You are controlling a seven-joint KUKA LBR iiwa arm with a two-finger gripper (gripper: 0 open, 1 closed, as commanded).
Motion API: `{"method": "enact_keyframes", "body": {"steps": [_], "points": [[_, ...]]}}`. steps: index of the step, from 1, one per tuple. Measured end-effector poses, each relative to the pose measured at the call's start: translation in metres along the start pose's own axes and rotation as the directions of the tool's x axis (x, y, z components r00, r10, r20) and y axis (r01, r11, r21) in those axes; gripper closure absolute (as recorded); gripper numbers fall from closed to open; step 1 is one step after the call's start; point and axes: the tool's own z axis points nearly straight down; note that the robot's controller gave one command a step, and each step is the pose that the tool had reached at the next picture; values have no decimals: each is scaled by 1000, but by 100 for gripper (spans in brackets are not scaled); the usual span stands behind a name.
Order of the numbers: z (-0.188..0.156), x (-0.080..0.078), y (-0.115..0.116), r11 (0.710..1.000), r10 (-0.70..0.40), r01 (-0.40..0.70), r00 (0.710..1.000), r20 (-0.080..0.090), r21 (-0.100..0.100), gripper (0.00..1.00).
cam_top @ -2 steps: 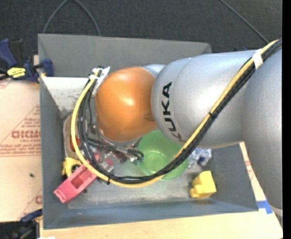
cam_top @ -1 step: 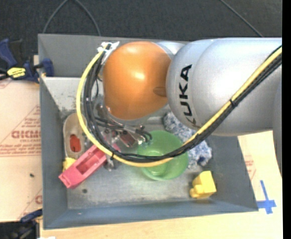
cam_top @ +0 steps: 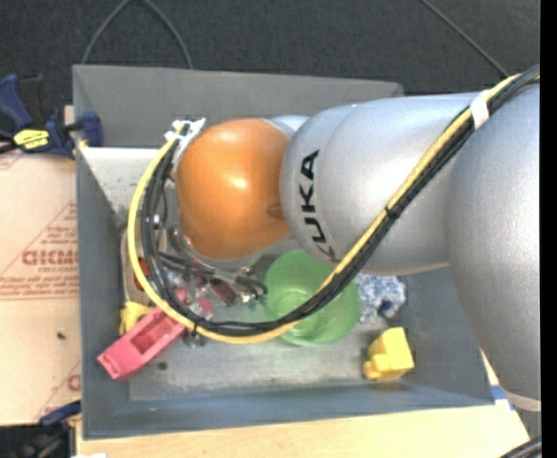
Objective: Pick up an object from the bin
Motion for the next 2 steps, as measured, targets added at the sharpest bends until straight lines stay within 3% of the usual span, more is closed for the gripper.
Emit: {"method": "enact_keyframes", "body": {"steps": [1, 2], "points": [[-6, -13, -8, 1000, -25, 25, 1000, 6, 4, 100], [-15, -12, -5, 1000, -23, 23, 1000, 1, 3, 100]]}}
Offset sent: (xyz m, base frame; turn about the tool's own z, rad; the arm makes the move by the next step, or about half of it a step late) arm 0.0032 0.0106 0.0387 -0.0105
